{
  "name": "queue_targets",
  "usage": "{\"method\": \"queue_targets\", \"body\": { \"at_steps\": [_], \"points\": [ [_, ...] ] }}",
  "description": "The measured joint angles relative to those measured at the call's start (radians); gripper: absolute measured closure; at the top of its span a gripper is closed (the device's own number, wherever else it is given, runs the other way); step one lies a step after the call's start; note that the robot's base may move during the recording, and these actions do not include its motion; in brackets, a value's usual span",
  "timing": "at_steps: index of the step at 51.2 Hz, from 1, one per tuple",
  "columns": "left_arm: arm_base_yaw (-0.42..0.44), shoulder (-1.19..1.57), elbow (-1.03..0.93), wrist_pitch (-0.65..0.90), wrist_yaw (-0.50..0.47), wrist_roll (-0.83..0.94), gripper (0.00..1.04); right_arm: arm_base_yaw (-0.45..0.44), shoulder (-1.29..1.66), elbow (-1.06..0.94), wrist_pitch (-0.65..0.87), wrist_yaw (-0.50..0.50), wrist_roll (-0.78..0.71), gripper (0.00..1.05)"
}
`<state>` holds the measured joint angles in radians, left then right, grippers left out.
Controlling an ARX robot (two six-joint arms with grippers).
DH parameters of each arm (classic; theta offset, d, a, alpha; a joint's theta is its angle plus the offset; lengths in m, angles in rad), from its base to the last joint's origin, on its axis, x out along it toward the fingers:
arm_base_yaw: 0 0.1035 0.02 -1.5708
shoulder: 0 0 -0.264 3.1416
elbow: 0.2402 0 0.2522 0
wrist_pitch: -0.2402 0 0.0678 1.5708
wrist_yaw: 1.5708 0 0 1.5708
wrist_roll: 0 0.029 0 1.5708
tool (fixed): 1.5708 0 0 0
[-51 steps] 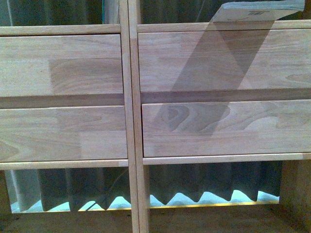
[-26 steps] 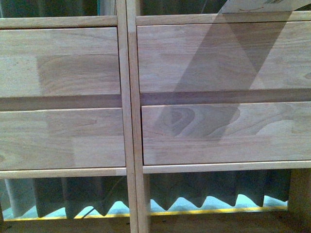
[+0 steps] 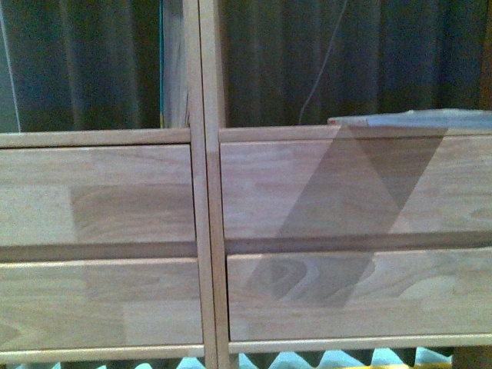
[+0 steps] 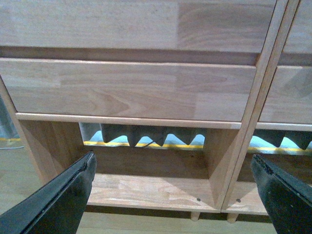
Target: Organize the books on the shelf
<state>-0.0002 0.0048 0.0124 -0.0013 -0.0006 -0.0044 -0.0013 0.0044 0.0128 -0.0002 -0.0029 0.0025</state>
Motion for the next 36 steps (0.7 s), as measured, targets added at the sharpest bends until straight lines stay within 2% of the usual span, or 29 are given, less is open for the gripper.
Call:
{"method": "queue_targets", "body": {
  "at_steps": [18,21,23,28,32,36],
  "points": [
    [0.0,0.0,0.0,0.0,0.0,0.0,0.07,0.0,0.0,0.0,0.0,-0.002,0.0,0.07],
    [0.0,0.0,0.0,0.0,-0.001,0.0,0.07,-0.053,0.046,0.025,-0.047,-0.174,0.038,0.07],
    [0.0,0.0,0.0,0.0,0.0,0.0,0.07,-0.124,0.127,0.062,-0.04,-0.351,0.089,0.07],
    [0.0,0.0,0.0,0.0,0.0,0.0,0.07,-0.198,0.335,0.177,0.1,-0.567,0.223,0.07],
    [0.0,0.0,0.0,0.0,0.0,0.0,0.07,-0.174,0.482,0.279,0.249,-0.558,0.338,0.07],
    [0.0,0.0,0.0,0.0,0.0,0.0,0.07,-0.127,0.636,0.389,0.368,-0.481,0.437,0.07]
  ]
}}
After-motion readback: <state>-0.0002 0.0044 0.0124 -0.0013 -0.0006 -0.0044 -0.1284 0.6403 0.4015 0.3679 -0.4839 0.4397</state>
